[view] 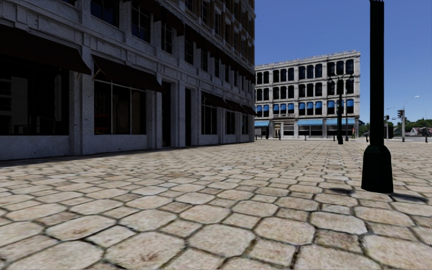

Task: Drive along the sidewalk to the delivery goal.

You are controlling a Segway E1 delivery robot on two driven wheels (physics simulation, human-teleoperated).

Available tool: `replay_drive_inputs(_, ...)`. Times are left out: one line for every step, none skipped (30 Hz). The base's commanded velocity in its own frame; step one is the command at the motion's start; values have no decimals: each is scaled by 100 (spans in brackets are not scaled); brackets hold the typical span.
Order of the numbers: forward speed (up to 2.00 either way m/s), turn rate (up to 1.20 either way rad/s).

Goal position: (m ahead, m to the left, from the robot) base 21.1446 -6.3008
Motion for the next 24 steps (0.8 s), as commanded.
replay_drive_inputs(175, 0)
replay_drive_inputs(175, 0)
replay_drive_inputs(175, 0)
replay_drive_inputs(175, 0)
replay_drive_inputs(175, 0)
replay_drive_inputs(175, 0)
replay_drive_inputs(175, 0)
replay_drive_inputs(175, 0)
replay_drive_inputs(175, 0)
replay_drive_inputs(175, 0)
replay_drive_inputs(175, 0)
replay_drive_inputs(175, 0)
replay_drive_inputs(175, 0)
replay_drive_inputs(175, 0)
replay_drive_inputs(175, 0)
replay_drive_inputs(175, 0)
replay_drive_inputs(175, 0)
replay_drive_inputs(175, 0)
replay_drive_inputs(175, 0)
replay_drive_inputs(175, 0)
replay_drive_inputs(175, 0)
replay_drive_inputs(175, 0)
replay_drive_inputs(175, 0)
replay_drive_inputs(175, 0)
